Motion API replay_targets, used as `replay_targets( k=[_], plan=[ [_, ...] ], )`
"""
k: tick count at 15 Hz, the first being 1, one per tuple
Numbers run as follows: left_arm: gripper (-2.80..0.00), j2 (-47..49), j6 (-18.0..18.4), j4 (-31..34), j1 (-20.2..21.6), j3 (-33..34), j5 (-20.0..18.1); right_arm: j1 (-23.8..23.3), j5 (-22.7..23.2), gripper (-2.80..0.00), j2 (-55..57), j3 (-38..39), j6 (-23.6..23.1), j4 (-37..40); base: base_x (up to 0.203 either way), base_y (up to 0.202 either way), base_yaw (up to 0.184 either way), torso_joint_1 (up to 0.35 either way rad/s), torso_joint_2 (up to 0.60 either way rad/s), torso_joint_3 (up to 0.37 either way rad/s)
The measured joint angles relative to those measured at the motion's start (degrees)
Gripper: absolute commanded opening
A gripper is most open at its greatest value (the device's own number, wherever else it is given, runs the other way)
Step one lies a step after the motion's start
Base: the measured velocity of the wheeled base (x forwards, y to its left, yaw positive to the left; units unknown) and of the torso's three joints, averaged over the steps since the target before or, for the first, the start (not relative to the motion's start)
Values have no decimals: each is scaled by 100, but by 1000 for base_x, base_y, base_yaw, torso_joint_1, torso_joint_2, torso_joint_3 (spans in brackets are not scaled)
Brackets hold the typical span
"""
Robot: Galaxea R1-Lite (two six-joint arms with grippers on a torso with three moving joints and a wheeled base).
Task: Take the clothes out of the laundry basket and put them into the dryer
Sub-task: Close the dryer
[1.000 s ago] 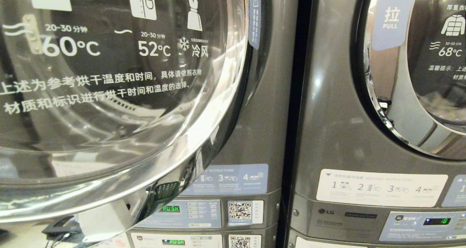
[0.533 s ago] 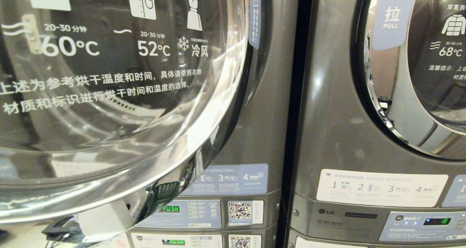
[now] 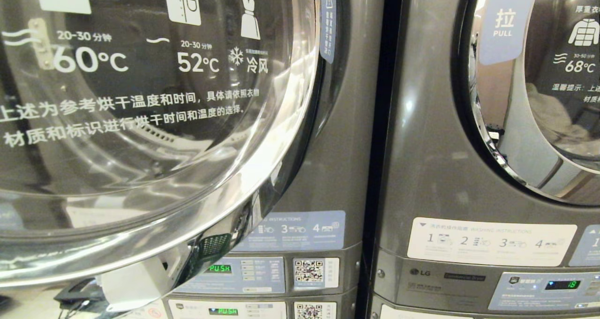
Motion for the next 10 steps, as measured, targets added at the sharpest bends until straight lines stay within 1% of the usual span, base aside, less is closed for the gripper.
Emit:
replay_targets(
  k=[3, 4, 6, 8, 9, 10],
  plan=[
    [-280, 144, 11, 70, 826, 33, 6, -2, -5, -280, -2, -1, 0, -9, 0, 0, 0, 0, 0, 0],
    [-280, 191, 9, 72, 1028, 59, 74, 0, -7, -280, -2, -1, 0, -9, 0, 0, 0, 0, 0, 0],
    [-280, 315, 7, 83, 1212, 138, 514, -2, -7, -280, -5, -1, 0, -10, 0, 0, 0, 0, 0, 0],
    [-280, 448, -20, 36, 1251, 293, 1056, -2, -7, -280, -13, -1, 0, -12, 0, 0, 0, 0, 0, 0],
    [-280, 513, -26, 16, 1257, 381, 1267, -2, -6, -280, -13, 0, 0, -12, 0, 0, 0, 0, 0, 0],
    [-280, 579, -30, -6, 1262, 455, 1381, -2, -5, -280, -13, -1, 0, -12, 0, 0, 0, 0, 0, 0]
  ],
)
